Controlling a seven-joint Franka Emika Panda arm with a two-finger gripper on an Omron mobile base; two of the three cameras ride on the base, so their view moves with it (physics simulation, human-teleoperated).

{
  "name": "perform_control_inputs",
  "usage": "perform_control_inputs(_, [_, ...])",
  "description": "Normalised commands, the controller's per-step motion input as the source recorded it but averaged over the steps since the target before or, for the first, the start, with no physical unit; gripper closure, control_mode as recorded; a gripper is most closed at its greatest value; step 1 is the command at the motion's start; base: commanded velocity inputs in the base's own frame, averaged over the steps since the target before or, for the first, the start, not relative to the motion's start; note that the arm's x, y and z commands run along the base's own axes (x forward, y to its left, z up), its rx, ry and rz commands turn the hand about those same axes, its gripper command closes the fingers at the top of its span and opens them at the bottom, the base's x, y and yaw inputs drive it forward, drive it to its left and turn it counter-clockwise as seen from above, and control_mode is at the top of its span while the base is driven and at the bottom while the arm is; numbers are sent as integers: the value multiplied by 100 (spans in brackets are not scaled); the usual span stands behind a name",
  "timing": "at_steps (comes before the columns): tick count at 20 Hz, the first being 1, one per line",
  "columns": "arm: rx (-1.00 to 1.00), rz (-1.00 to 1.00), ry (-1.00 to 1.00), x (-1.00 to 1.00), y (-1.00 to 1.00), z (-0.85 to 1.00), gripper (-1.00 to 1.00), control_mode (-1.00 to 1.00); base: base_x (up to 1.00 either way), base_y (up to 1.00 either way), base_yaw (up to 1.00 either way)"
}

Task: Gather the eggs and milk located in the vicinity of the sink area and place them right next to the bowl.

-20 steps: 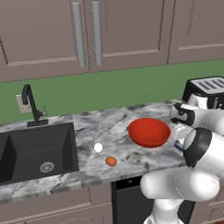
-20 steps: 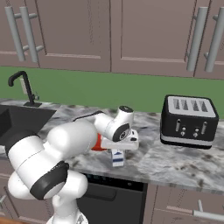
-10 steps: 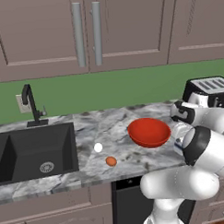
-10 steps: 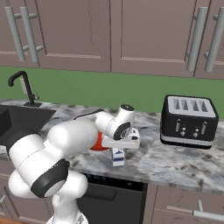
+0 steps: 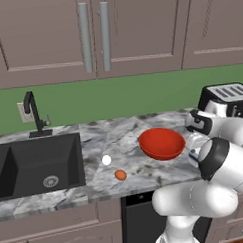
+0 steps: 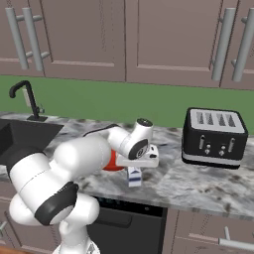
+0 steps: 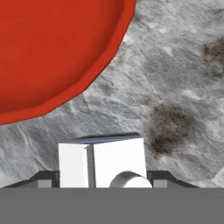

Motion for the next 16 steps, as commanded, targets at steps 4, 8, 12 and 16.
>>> perform_control_inputs(4, [0, 0, -11, 9, 0, 0, 100, -100, 0, 0, 0])
perform_control_inputs(8, [0, 0, -5, 13, 0, 0, 100, -100, 0, 0, 0])
perform_control_inputs(12, [0, 0, 0, 23, 0, 0, 100, -100, 0, 0, 0])
perform_control_inputs(16, [0, 0, 0, 35, 0, 0, 100, -100, 0, 0, 0])
